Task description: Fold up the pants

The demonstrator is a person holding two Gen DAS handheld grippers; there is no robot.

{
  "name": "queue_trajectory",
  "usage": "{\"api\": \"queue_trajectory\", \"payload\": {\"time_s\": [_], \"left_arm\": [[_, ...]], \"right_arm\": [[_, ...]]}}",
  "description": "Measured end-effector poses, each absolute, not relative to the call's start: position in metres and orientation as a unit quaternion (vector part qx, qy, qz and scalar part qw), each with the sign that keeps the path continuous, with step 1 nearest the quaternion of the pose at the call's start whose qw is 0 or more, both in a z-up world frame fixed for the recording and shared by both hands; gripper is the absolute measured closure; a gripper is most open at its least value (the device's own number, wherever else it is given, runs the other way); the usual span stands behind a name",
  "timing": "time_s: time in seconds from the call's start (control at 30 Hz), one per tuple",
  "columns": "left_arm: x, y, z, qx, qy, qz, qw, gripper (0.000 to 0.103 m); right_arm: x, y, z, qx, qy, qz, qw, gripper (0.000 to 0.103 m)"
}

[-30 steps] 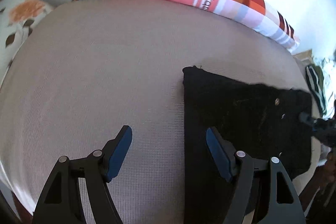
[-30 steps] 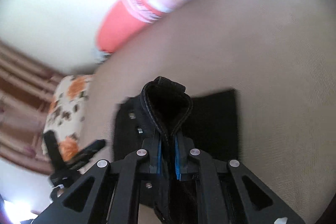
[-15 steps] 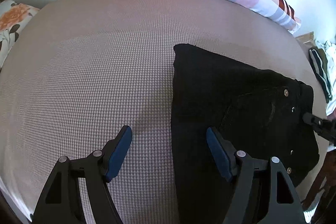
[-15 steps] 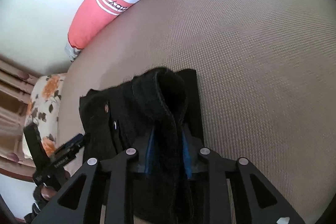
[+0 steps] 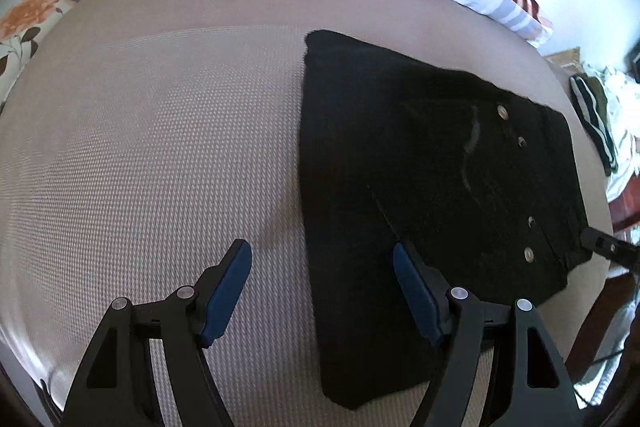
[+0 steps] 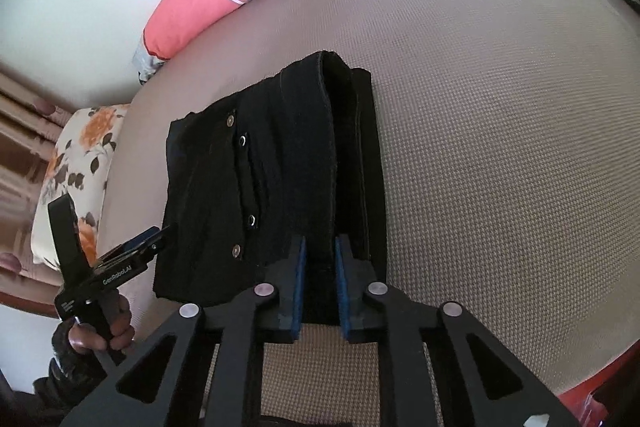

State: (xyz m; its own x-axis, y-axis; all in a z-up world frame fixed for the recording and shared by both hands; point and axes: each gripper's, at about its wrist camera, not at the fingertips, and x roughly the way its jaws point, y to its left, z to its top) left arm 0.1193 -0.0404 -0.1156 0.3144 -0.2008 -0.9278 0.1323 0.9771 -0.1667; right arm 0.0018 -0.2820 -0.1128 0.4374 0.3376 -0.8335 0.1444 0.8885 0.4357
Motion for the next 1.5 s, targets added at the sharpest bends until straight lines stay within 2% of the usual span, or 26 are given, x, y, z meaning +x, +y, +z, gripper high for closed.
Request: {"api": "queue_trajectory", "payload": {"time_s": [0.23,0.4,0.67,1.03,1.17,1.3,1.5], "left_arm": [[0.105,-0.048,-0.115,-0.017,0.577,-0.114,0.809,0.029],[0.103,-0.053,-0.121,-0.009,0.577,-0.111,0.809,0.029],[0.105,-0.061,-0.121,0.007,0.571,-0.103,0.815,0.026],[0.106,-0.070,-0.121,0.016,0.565,-0.096,0.819,0.025],[0.107,-0.071,-0.120,0.018,0.564,-0.094,0.820,0.025],[0.109,-0.075,-0.118,0.030,0.560,-0.096,0.823,0.025],[0.110,-0.072,-0.114,0.026,0.561,-0.099,0.821,0.025]], "right_arm": [[-0.018,-0.272,-0.101,0.200,0.521,0.043,0.829,0.095],[-0.017,-0.279,-0.128,0.211,0.537,0.028,0.816,0.095],[-0.015,-0.279,-0.128,0.218,0.539,0.029,0.813,0.093],[-0.011,-0.278,-0.127,0.204,0.546,0.008,0.813,0.072],[-0.009,-0.280,-0.124,0.194,0.552,-0.001,0.811,0.060],[-0.006,-0.282,-0.121,0.196,0.554,0.002,0.809,0.054],[0.002,-0.279,-0.117,0.185,0.553,0.008,0.812,0.051]]}}
